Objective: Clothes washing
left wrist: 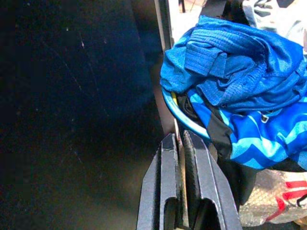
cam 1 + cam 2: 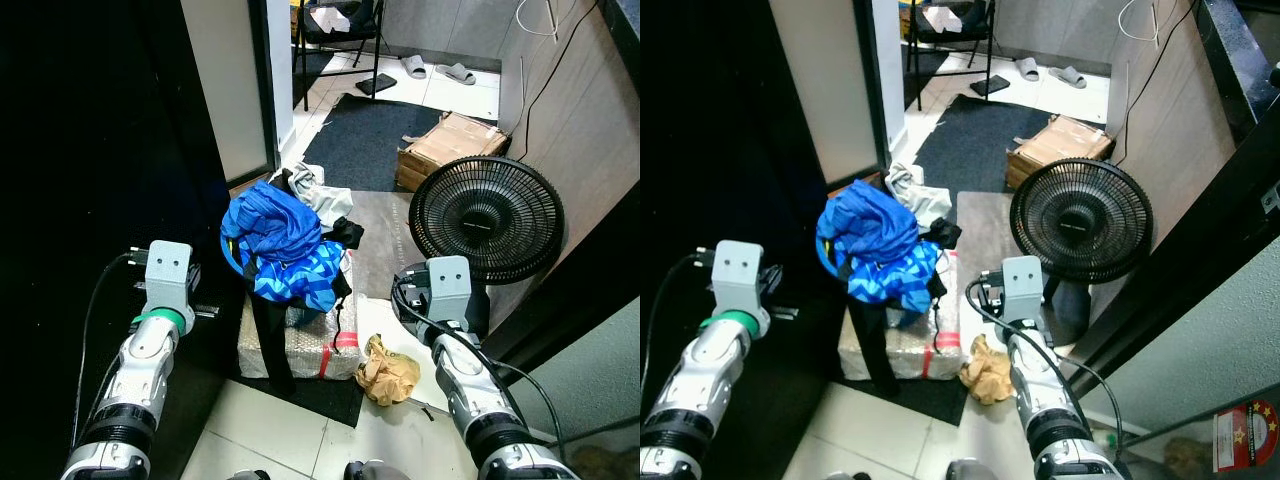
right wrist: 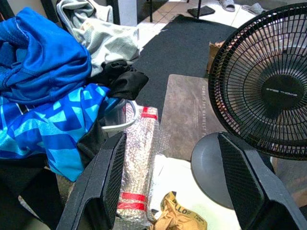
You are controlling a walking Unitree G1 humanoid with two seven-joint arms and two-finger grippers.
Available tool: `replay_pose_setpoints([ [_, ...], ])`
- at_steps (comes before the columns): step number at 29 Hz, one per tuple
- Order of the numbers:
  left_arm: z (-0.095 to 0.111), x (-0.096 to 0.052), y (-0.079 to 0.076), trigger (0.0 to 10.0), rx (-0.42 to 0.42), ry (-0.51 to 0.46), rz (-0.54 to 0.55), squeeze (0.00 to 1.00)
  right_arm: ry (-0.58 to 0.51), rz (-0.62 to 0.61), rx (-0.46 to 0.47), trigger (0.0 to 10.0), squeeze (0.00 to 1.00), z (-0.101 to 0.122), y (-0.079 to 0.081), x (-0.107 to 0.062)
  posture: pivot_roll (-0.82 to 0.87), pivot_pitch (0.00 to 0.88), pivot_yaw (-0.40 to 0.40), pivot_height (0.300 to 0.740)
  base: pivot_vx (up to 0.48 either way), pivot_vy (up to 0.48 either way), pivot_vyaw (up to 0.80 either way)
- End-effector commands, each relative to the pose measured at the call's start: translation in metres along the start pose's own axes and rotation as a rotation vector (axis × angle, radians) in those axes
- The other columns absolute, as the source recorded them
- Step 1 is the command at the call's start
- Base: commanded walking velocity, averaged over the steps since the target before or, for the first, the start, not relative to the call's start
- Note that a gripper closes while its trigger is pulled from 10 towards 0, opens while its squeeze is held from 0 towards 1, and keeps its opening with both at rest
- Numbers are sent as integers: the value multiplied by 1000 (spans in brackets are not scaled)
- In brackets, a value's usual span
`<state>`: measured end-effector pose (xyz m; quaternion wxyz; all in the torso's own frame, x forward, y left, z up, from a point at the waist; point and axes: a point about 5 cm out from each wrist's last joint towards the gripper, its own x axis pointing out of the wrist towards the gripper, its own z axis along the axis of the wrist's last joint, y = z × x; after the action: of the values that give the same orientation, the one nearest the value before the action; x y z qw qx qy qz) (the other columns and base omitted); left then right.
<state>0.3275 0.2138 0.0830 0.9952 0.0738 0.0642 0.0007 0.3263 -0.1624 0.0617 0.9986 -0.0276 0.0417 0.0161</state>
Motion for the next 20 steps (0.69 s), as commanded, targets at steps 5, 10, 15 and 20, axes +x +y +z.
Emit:
replay_pose_setpoints([
  [5, -4, -2, 2, 10000, 4, 10, -3, 0, 16, 0, 7, 10000, 0, -4, 2, -3, -90, 30, 78, 740, 0, 0, 0],
  [10, -5, 0, 2, 10000, 9, 15, -10, 0, 8, -12, 16, 10000, 0, -3, 1, -3, -95, 22, 80, 740, 0, 0, 0],
  [15, -2, 3, -2, 10000, 4, 8, -17, 0, 7, -17, 15, 10000, 0, -3, -1, -3, -103, 23, 91, 740, 0, 0, 0],
  [20, -2, 3, -2, 10000, 7, 10, -26, 0, 0, -22, 16, 10000, 0, -2, -2, -3, -114, 30, 94, 740, 0, 0, 0],
])
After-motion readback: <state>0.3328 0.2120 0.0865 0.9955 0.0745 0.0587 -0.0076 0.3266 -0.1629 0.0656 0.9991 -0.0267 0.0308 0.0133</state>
